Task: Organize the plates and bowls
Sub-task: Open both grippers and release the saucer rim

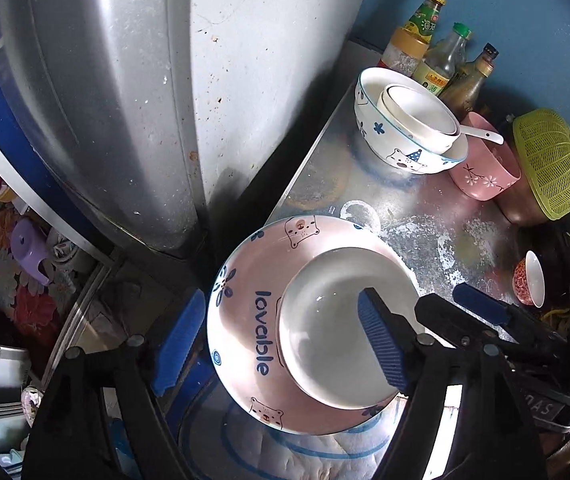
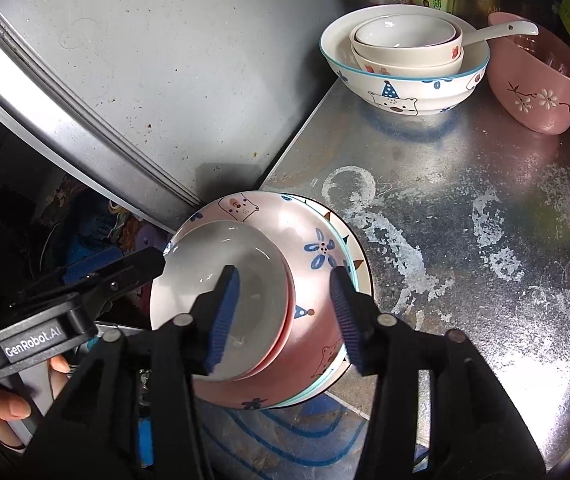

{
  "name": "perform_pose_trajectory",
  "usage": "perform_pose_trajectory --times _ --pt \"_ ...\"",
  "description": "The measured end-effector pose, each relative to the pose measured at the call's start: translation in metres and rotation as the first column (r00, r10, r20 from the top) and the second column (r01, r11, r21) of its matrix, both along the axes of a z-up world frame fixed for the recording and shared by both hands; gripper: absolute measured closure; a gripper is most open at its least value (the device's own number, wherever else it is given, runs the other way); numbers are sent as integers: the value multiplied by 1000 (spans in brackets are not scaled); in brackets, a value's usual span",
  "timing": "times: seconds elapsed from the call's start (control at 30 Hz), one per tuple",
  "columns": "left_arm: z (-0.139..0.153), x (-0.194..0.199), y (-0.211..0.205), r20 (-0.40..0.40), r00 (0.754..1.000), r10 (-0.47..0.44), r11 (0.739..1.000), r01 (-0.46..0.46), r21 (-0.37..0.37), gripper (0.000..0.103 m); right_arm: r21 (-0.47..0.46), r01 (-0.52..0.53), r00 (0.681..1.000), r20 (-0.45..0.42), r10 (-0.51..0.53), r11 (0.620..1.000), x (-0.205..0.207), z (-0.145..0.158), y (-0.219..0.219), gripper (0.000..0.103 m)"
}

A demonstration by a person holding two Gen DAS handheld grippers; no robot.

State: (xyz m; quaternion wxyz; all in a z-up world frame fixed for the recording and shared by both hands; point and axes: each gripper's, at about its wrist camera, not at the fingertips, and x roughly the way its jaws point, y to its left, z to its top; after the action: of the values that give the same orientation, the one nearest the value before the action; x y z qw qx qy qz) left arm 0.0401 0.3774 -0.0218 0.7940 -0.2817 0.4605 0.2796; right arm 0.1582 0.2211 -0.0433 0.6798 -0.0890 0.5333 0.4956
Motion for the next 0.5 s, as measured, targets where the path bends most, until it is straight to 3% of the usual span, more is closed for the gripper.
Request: perform_pose_trajectory --times 0.07,0.1,0.2,0.5 --pt "1 -3 -3 5 1000 0 1000 0 15 8 29 26 1000 -5 -26 999 2 2 -9 12" --pt "1 -4 -4 6 1000 2 1000 -2 19 3 33 32 999 -8 -32 999 3 3 -12 10" --pt "3 -8 -7 13 1000 1 1000 -2 27 2 23 43 999 -20 -43 999 5 3 -21 0" --pt "6 -11 -22 19 1000 -20 999 19 38 1 69 121 992 -50 -118 990 23 8 -59 0"
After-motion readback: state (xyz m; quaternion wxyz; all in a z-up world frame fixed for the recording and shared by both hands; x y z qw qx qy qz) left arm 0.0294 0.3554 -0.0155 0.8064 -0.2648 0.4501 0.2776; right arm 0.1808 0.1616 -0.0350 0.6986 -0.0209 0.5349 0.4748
